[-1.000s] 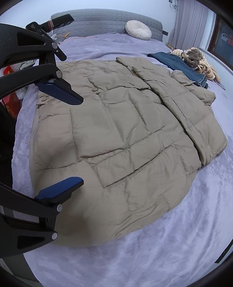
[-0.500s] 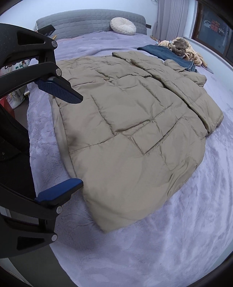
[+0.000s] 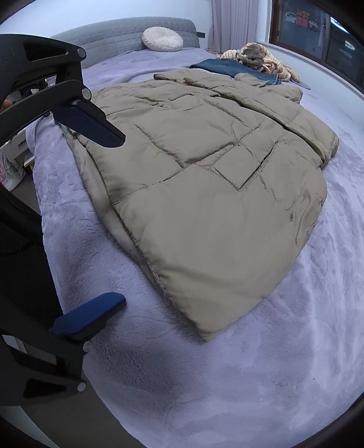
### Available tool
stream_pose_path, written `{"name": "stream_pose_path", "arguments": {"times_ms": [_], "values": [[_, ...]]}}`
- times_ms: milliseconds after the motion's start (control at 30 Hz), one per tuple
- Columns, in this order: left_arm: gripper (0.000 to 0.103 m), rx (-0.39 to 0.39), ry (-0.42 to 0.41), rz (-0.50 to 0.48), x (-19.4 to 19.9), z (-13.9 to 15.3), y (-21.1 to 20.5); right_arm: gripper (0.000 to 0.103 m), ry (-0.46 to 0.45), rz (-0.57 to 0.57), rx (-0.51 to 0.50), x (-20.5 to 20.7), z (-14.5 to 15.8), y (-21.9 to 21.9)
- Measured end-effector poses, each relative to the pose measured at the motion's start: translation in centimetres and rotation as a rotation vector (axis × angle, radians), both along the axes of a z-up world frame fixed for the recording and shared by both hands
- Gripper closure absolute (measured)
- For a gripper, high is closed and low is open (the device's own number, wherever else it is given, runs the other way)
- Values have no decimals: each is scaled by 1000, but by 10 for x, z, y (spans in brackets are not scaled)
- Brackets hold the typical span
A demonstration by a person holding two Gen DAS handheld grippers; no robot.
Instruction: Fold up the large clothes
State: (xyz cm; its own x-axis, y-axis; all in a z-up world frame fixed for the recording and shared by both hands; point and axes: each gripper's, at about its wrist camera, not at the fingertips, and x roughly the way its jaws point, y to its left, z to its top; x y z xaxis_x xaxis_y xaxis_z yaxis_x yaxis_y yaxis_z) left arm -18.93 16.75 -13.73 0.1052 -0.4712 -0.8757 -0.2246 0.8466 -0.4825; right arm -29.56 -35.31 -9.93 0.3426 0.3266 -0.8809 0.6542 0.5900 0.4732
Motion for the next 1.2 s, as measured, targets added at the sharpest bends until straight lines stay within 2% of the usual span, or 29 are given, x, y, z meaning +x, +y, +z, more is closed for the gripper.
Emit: {"name": "stream_pose_path", "arguments": {"times_ms": [200,400,433,467,500,533,567,633,700,767,833,933,1200], "values": [[0,-122,-3,44,15,-14,-2,0,-13,-83,106,3,-16,-6],[0,-159,-6,82,34,-24,-14,0,-75,-167,235,11,-26,-6],[6,-165,-19,85,36,-22,-16,0,-84,-178,253,12,-27,-6],[22,-166,-26,81,39,-20,-16,0,-92,-192,276,13,-29,-5],[34,-162,-31,71,42,-19,-18,0,-99,-202,293,14,-30,-5],[59,-151,-33,57,45,-18,-20,0,-105,-208,308,14,-30,-4],[78,-136,-36,42,47,-17,-22,0,-113,-212,322,15,-30,-4],[83,-116,-71,25,49,-9,-22,1,-115,-217,332,15,-28,-2],[87,-108,-115,11,50,1,-20,13,-115,-228,334,14,-27,0],[90,-103,-149,-5,52,11,-21,62,-108,-231,340,13,-29,1],[90,-95,-176,-16,54,20,-21,88,-90,-236,331,11,-30,1],[90,-88,-229,-38,56,40,-19,94,-108,-226,298,13,-22,1],[90,-43,-414,-119,82,111,-24,96,-194,-45,125,53,36,-1]]}}
